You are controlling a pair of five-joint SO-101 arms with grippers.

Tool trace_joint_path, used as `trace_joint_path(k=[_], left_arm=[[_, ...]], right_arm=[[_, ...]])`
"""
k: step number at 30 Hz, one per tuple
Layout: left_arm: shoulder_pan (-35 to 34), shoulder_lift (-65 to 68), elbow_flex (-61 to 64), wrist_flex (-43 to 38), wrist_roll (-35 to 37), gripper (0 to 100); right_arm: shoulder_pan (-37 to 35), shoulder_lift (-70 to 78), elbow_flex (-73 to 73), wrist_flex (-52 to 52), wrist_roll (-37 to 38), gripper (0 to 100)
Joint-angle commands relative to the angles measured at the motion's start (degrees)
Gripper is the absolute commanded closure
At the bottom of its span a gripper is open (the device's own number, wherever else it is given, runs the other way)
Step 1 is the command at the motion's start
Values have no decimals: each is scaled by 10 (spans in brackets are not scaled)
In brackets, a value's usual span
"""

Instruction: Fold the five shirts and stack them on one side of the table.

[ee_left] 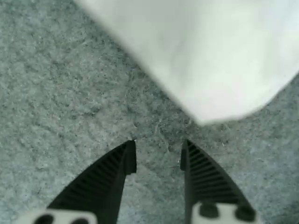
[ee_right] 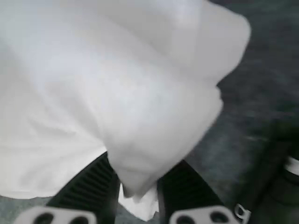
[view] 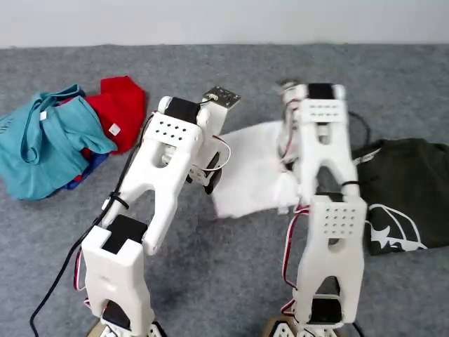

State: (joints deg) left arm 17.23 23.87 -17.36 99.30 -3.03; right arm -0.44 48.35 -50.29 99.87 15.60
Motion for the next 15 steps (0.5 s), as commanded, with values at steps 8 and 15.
trace_joint_path(k=[8,15], left_arm=[[1,-31,-5,7,-6,844],[2,-31,-5,7,-6,844]], right_arm=[[113,19,-106,-36,-130,989],[222,11,-117,-17,-187,989]])
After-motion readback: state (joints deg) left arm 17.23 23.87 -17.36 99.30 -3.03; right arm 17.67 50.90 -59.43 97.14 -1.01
